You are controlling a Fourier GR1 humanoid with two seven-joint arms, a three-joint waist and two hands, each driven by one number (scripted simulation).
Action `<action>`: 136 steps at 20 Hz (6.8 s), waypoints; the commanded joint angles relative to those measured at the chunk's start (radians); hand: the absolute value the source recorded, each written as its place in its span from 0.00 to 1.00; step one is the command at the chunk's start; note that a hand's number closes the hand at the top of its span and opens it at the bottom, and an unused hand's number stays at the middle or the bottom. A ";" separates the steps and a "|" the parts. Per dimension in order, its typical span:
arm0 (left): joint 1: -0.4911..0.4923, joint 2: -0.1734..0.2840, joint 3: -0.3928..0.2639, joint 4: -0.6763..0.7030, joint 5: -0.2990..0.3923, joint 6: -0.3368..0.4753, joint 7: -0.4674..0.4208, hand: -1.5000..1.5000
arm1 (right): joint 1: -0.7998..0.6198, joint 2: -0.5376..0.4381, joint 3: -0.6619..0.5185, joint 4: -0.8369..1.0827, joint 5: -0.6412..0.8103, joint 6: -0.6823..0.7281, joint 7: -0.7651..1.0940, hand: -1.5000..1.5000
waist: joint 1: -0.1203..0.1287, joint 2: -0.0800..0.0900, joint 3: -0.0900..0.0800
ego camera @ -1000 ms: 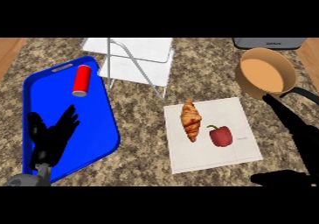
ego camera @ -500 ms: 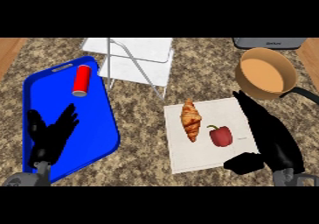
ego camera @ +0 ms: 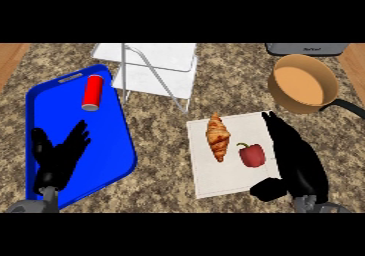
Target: Pick the bell pepper from the placemat and place it in the tiered shelf
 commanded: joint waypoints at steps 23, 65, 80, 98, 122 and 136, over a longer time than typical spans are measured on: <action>0.003 -0.081 0.123 -0.070 -0.126 -0.083 0.105 0.50 | 0.004 0.175 -0.097 0.318 0.309 -0.162 -0.188 0.00 | 0.000 0.000 0.000; -0.101 -0.154 0.099 0.079 -0.204 -0.136 0.054 0.50 | -0.877 0.306 0.394 0.501 -0.026 -0.515 0.489 1.00 | 0.110 -0.008 -0.007; -0.074 -0.152 0.114 0.044 -0.201 -0.119 0.060 0.50 | -1.405 0.306 0.140 0.725 -0.065 -0.404 0.683 1.00 | 0.069 -0.011 -0.004; -0.064 -0.129 0.156 0.011 -0.169 -0.135 0.077 0.50 | -1.671 0.306 -0.104 1.236 -0.148 -0.405 0.378 1.00 | 0.045 0.007 -0.003; -0.076 -0.149 0.154 0.026 -0.196 -0.130 0.049 0.50 | -1.626 0.275 -0.250 1.610 -0.101 -0.588 -0.082 1.00 | 0.055 0.021 -0.002; -0.087 -0.145 0.164 0.031 -0.197 -0.129 0.074 0.50 | -1.641 0.293 -0.339 1.597 -0.126 -0.821 -0.008 0.00 | 0.044 0.019 -0.002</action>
